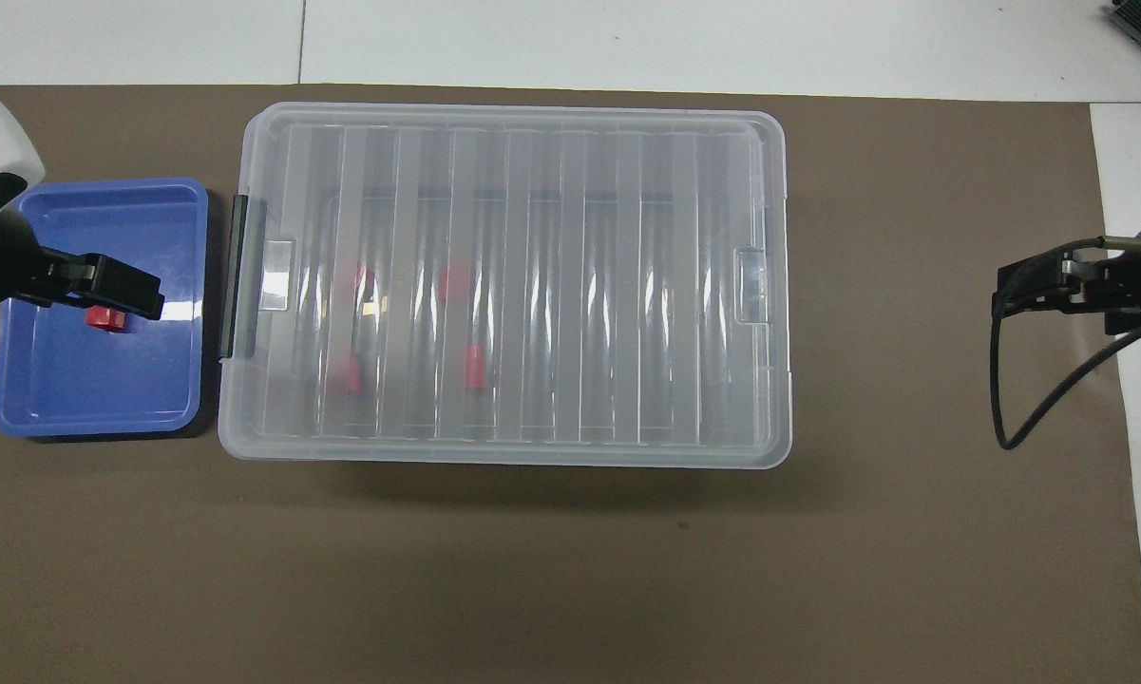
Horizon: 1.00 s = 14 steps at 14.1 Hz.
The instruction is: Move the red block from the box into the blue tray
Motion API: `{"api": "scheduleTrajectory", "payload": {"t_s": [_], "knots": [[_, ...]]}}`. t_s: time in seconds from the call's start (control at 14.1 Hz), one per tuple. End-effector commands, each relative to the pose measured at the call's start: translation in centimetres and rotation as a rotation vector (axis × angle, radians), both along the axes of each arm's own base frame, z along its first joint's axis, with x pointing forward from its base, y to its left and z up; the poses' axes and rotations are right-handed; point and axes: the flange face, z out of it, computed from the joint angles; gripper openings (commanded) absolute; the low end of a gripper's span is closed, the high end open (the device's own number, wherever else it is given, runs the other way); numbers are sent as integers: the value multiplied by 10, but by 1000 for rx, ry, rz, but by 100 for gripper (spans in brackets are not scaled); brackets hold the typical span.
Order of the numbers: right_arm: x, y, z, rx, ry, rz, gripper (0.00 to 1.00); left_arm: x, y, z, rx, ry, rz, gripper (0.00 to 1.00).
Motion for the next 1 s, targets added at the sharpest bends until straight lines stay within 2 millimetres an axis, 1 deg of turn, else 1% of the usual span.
{"api": "scheduleTrajectory", "payload": {"t_s": [0.0,0.92], "knots": [[-4,3,-2,-14,14,6,100,-4,3,4,9,-15,5,100],[-3,7,-3,-14,2,8,100,-4,3,4,8,-15,5,100]]}}
